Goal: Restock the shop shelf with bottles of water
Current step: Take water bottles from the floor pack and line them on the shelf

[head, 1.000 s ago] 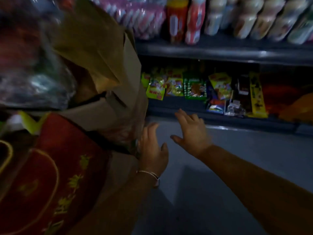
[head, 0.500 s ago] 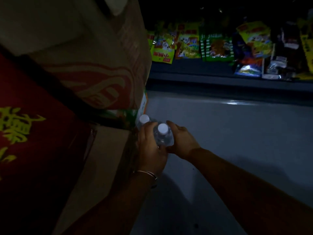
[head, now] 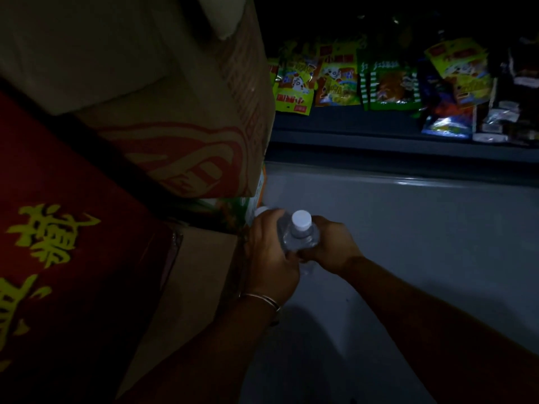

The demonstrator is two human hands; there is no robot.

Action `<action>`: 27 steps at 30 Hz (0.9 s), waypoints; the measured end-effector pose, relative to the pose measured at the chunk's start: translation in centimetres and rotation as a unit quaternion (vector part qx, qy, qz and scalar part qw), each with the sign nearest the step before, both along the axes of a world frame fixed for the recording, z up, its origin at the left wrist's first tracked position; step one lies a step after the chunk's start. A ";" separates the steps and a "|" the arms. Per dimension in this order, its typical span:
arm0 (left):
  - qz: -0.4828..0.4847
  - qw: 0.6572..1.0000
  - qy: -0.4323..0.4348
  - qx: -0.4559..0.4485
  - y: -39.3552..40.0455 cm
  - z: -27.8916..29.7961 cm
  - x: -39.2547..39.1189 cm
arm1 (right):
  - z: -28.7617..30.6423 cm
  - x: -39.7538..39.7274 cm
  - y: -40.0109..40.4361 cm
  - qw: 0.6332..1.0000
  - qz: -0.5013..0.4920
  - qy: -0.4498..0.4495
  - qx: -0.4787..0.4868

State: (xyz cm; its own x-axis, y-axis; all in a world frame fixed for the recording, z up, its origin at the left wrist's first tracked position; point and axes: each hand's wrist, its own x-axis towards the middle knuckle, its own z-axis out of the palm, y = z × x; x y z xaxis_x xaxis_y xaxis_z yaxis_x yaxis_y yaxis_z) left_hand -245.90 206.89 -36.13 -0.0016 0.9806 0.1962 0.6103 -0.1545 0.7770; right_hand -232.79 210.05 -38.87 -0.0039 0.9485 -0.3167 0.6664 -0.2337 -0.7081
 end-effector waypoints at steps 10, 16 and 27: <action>-0.058 0.996 -0.026 -0.066 0.8 15.4 3.9 | 18.3 6.9 -0.2 0.997 0.026 0.072 0.009; -0.089 0.994 -0.037 -0.048 2.6 29.2 6.7 | 34.2 10.4 1.1 0.994 0.043 0.075 0.065; -0.185 0.979 -0.084 0.002 8.6 60.4 10.2 | 68.8 15.4 5.9 0.973 0.089 0.082 0.198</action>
State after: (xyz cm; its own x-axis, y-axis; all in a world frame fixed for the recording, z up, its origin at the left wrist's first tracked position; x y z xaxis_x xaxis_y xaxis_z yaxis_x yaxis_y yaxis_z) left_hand -235.69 215.45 24.27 0.3215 0.9192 0.2273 0.3763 -0.3443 0.8602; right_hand -217.40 215.97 29.89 -0.1991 0.9756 0.0927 0.5415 0.1884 -0.8193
